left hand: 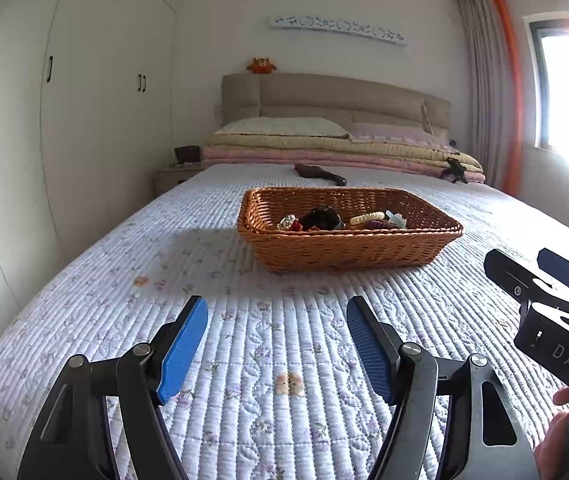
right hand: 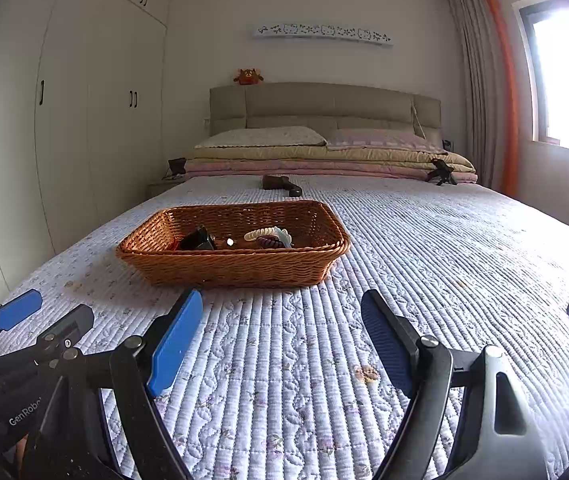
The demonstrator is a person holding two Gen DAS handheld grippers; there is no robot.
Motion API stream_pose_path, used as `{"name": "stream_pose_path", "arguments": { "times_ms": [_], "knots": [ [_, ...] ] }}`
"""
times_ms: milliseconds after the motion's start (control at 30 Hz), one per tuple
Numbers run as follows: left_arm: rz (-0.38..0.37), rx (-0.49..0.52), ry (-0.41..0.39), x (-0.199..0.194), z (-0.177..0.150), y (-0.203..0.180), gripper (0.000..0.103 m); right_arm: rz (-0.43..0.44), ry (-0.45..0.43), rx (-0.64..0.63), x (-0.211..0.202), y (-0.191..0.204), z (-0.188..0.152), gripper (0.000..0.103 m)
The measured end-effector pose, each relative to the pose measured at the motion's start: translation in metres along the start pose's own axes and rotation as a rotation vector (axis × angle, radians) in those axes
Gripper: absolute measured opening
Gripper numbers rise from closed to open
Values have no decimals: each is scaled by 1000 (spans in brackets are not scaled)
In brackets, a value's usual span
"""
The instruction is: Organize jewelry
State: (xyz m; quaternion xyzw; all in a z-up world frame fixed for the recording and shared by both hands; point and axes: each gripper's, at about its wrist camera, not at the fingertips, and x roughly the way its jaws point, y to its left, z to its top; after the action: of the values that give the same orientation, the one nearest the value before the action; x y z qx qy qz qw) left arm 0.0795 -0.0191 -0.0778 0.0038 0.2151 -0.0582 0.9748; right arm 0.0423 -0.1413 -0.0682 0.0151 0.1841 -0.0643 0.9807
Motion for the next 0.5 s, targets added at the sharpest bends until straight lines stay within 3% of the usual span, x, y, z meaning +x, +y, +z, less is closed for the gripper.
{"name": "stream_pose_path", "arguments": {
  "times_ms": [500],
  "knots": [
    [3,-5,7,0,0,1,73,10,20,42,3,-9,0,83]
  ]
}}
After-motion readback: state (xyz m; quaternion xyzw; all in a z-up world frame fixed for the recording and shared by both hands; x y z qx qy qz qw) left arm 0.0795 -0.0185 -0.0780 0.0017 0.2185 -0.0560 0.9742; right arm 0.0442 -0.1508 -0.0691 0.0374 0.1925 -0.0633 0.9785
